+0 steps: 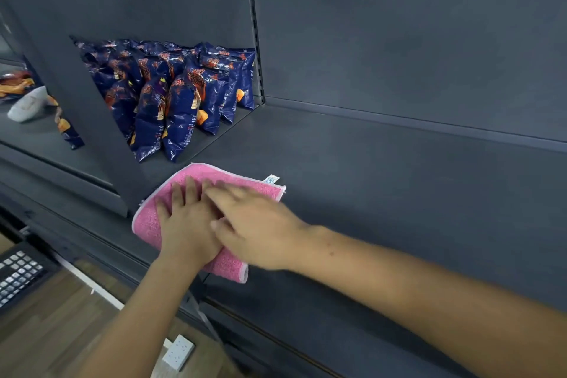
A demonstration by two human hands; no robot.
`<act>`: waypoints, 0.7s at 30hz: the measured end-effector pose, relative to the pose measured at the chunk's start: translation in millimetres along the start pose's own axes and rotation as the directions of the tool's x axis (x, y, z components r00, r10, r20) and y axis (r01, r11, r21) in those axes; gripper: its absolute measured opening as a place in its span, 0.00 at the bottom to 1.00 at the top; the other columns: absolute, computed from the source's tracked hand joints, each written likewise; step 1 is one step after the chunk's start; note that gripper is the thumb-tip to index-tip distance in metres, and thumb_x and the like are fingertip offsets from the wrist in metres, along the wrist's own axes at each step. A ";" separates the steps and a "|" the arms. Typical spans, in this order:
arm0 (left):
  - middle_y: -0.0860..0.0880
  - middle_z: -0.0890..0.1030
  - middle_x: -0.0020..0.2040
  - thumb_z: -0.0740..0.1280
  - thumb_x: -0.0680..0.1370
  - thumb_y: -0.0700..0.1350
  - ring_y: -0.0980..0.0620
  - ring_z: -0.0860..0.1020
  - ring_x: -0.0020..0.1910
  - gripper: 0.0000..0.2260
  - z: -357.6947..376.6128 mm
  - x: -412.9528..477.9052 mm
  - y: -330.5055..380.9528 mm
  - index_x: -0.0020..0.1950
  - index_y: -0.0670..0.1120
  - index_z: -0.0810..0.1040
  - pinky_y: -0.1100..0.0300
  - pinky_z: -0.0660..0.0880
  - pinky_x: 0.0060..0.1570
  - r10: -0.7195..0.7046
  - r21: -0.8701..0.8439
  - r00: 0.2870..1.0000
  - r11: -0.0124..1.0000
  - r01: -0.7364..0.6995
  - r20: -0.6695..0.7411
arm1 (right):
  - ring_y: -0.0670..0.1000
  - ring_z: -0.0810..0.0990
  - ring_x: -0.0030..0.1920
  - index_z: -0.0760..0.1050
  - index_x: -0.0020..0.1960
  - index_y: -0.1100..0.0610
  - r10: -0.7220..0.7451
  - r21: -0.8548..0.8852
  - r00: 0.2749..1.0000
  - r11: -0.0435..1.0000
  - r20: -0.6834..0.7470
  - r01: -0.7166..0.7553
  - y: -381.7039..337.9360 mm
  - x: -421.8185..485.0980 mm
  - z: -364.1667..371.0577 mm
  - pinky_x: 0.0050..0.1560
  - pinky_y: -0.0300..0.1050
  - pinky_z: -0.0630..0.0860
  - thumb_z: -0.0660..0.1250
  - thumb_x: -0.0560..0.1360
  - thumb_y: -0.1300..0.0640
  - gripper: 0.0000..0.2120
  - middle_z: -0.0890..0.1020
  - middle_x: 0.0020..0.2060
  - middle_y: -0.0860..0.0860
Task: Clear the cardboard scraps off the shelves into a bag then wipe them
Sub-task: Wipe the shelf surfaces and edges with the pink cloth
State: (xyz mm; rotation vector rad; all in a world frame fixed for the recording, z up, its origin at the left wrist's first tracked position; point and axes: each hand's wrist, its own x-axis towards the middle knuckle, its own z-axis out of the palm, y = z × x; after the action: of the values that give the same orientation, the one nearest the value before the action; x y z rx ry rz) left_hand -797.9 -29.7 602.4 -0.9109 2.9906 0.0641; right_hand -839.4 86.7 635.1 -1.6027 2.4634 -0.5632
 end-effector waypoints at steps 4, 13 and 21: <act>0.43 0.44 0.79 0.48 0.80 0.57 0.42 0.44 0.78 0.31 3.5 1.0 -3.7 0.78 0.45 0.43 0.44 0.43 0.74 0.003 0.013 1.000 1.000 -0.003 -0.017 | 0.59 0.50 0.75 0.40 0.77 0.58 0.032 -0.131 0.996 0.991 0.079 -0.022 -7.6 -2.1 22.5 0.75 0.51 0.48 0.51 0.79 0.40 0.37 0.51 0.76 0.61; 0.55 0.55 0.78 0.35 0.57 0.70 0.53 0.55 0.76 0.48 -11.0 -11.6 -41.9 0.76 0.56 0.55 0.52 0.57 0.71 0.195 -0.058 0.978 0.978 -0.199 -0.068 | 0.63 0.57 0.72 0.41 0.77 0.56 0.083 -0.313 0.994 0.948 0.070 -0.057 -7.8 -8.0 23.5 0.72 0.55 0.53 0.54 0.78 0.40 0.37 0.59 0.71 0.65; 0.39 0.80 0.60 0.59 0.59 0.60 0.49 0.71 0.62 0.38 9.2 16.8 -81.6 0.63 0.38 0.72 0.63 0.52 0.69 0.617 0.106 0.780 0.787 -0.608 -0.108 | 0.63 0.48 0.75 0.46 0.76 0.63 0.161 -0.426 0.986 0.891 -0.033 -0.160 -26.3 29.1 34.0 0.74 0.58 0.44 0.60 0.76 0.42 0.40 0.52 0.74 0.61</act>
State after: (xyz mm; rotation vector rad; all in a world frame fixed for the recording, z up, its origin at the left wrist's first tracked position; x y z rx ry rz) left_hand -766.3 -106.3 589.9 0.1131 3.2495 -0.0961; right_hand -818.2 43.1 616.3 -1.4974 2.8244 0.0137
